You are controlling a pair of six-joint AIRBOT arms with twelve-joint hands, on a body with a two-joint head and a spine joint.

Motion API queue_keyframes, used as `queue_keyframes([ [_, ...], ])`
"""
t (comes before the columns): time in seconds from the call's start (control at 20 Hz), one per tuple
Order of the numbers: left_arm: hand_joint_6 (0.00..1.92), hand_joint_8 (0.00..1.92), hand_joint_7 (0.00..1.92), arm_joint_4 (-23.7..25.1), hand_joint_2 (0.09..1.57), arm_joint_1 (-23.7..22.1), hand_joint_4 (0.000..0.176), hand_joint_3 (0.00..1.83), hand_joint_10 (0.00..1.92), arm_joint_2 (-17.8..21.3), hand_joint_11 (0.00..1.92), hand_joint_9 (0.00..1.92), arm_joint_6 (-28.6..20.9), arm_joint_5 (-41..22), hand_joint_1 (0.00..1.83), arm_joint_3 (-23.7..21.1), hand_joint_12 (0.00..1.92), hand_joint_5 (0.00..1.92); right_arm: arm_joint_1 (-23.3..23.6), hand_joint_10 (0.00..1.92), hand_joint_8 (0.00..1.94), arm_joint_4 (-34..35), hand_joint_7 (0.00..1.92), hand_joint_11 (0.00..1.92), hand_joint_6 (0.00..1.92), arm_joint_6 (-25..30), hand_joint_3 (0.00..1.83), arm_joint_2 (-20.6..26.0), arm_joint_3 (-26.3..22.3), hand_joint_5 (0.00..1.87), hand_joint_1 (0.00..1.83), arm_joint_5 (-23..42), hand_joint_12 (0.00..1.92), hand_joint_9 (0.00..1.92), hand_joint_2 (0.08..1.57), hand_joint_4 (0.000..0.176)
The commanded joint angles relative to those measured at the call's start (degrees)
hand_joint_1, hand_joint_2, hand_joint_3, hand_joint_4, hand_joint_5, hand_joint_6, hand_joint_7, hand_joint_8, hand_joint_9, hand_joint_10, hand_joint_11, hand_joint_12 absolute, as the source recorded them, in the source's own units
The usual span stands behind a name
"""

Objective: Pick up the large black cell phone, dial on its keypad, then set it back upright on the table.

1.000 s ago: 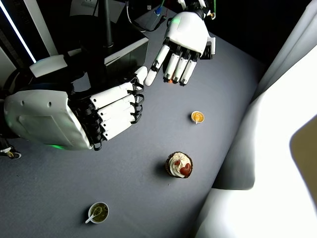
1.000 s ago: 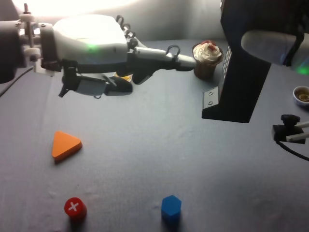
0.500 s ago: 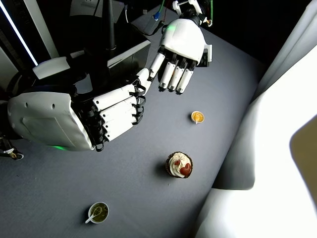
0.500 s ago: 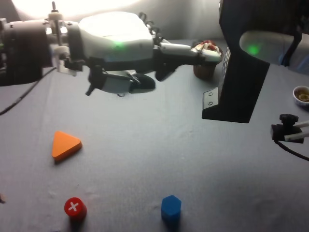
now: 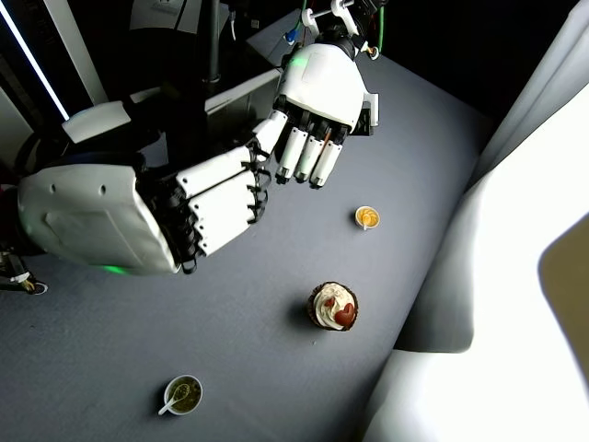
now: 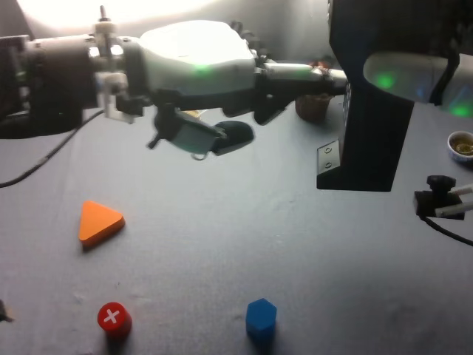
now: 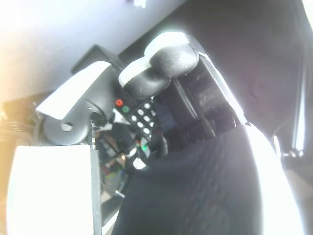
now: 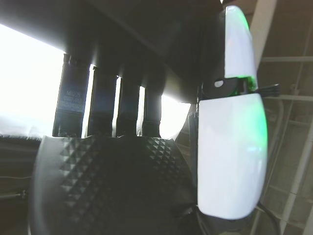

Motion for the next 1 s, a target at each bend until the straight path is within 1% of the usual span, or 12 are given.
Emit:
queue_keyframes([
  [0.0, 0.00, 1.75, 0.61, -3.5, 1.06, -0.8, 0.114, 0.56, 1.92, 1.0, 0.89, 1.00, -0.3, -5.3, 1.31, -0.3, 1.92, 0.05, 1.0, 1.24, 0.92, 0.5, 1.03, 0.97, 0.36, 1.2, 0.00, 0.7, 0.3, 1.20, 1.39, 8.3, 1.29, 1.02, 1.07, 0.000],
  [0.1, 0.00, 1.76, 0.60, -2.6, 1.08, -0.1, 0.114, 0.53, 1.92, 2.9, 0.80, 0.97, -1.2, -5.8, 1.30, 0.1, 1.92, 0.05, 1.2, 1.26, 0.96, 0.5, 1.02, 0.96, 0.33, 1.2, 0.00, 0.7, 0.6, 1.20, 1.39, 8.3, 1.32, 1.02, 1.07, 0.000],
  [0.15, 0.00, 1.76, 0.60, -2.1, 1.08, 0.2, 0.122, 0.53, 1.92, 3.6, 0.79, 0.97, -1.6, -6.3, 1.30, 0.5, 1.92, 0.05, 1.2, 1.24, 1.09, 0.5, 1.03, 0.96, 0.45, 1.2, 0.00, 0.7, 0.8, 1.18, 1.30, 8.3, 1.42, 0.99, 1.07, 0.000],
  [0.2, 0.00, 1.75, 0.60, -2.0, 1.08, 0.6, 0.119, 0.52, 1.92, 4.3, 0.81, 0.96, -1.6, -7.1, 1.30, 1.2, 1.92, 0.06, 1.2, 1.25, 0.99, 0.5, 1.01, 0.95, 0.43, 1.2, 0.00, 0.7, 0.9, 1.17, 1.37, 8.3, 1.33, 1.01, 1.07, 0.000],
  [0.3, 0.00, 1.75, 0.61, -1.7, 1.08, 0.6, 0.119, 0.52, 1.92, 4.8, 0.80, 0.95, -1.9, -8.1, 1.30, 2.0, 1.92, 0.06, 1.2, 1.31, 1.08, 0.5, 0.91, 0.92, 0.70, 1.2, 0.00, 0.8, 1.0, 1.03, 1.38, 8.3, 1.26, 0.93, 1.11, 0.000],
  [0.4, 0.00, 1.75, 0.61, -1.8, 1.07, 0.6, 0.124, 0.53, 1.92, 4.9, 0.82, 0.99, -2.1, -8.2, 1.31, 2.4, 1.92, 0.06, 1.2, 1.31, 1.05, 0.5, 0.95, 0.95, 0.47, 1.2, 0.00, 0.8, 1.2, 1.14, 1.39, 8.3, 1.27, 0.97, 1.09, 0.000],
  [0.45, 0.00, 1.75, 0.61, -2.0, 1.06, 0.5, 0.127, 0.56, 1.92, 4.9, 0.86, 1.03, -2.1, -8.0, 1.31, 2.4, 1.92, 0.06, 1.2, 1.32, 1.10, 0.5, 0.92, 0.94, 0.62, 1.2, 0.00, 0.8, 1.2, 1.06, 1.38, 8.3, 1.25, 0.93, 1.11, 0.000],
  [0.55, 0.00, 1.76, 0.61, -3.0, 1.06, 0.1, 0.127, 0.56, 1.92, 4.6, 0.82, 1.01, -1.5, -6.5, 1.31, 1.7, 1.92, 0.06, 1.2, 1.32, 1.12, 0.5, 0.90, 0.92, 0.69, 1.2, 0.00, 0.8, 1.2, 1.02, 1.38, 8.3, 1.23, 0.92, 1.12, 0.000],
  [0.65, 0.00, 1.73, 0.60, -4.4, 1.10, 0.0, 0.131, 0.47, 1.92, 4.0, 0.81, 0.94, -0.4, -4.5, 1.31, 0.9, 1.92, 0.06, 1.2, 1.32, 1.09, 0.5, 0.92, 0.92, 0.69, 1.2, 0.00, 0.7, 1.2, 1.03, 1.38, 8.3, 1.23, 0.91, 1.12, 0.000],
  [0.8, 0.00, 1.76, 0.60, -6.9, 1.08, -0.3, 0.122, 0.51, 1.92, 2.6, 0.77, 0.94, 2.3, -2.7, 1.30, 0.3, 1.92, 0.06, 1.2, 1.31, 1.07, 0.5, 0.93, 0.94, 0.70, 1.2, 0.00, 0.7, 1.2, 1.02, 1.38, 8.3, 1.24, 0.93, 1.11, 0.000],
  [0.85, 0.00, 1.76, 0.60, -6.9, 1.08, -0.3, 0.123, 0.53, 1.92, 1.9, 0.78, 0.95, 2.5, -2.7, 1.30, 0.3, 1.92, 0.06, 1.2, 1.28, 0.99, 0.5, 0.99, 0.96, 0.51, 1.2, 0.00, 0.6, 1.2, 1.12, 1.39, 8.3, 1.25, 0.99, 1.09, 0.000],
  [0.95, 0.00, 1.74, 0.61, -6.9, 1.08, -0.6, 0.126, 0.52, 1.92, 0.7, 0.84, 0.92, 3.0, -2.7, 1.31, 0.1, 1.92, 0.06, 1.2, 1.31, 1.05, 0.5, 0.93, 0.95, 0.66, 1.2, 0.00, 0.5, 1.2, 1.05, 1.38, 8.3, 1.24, 0.93, 1.11, 0.000],
])
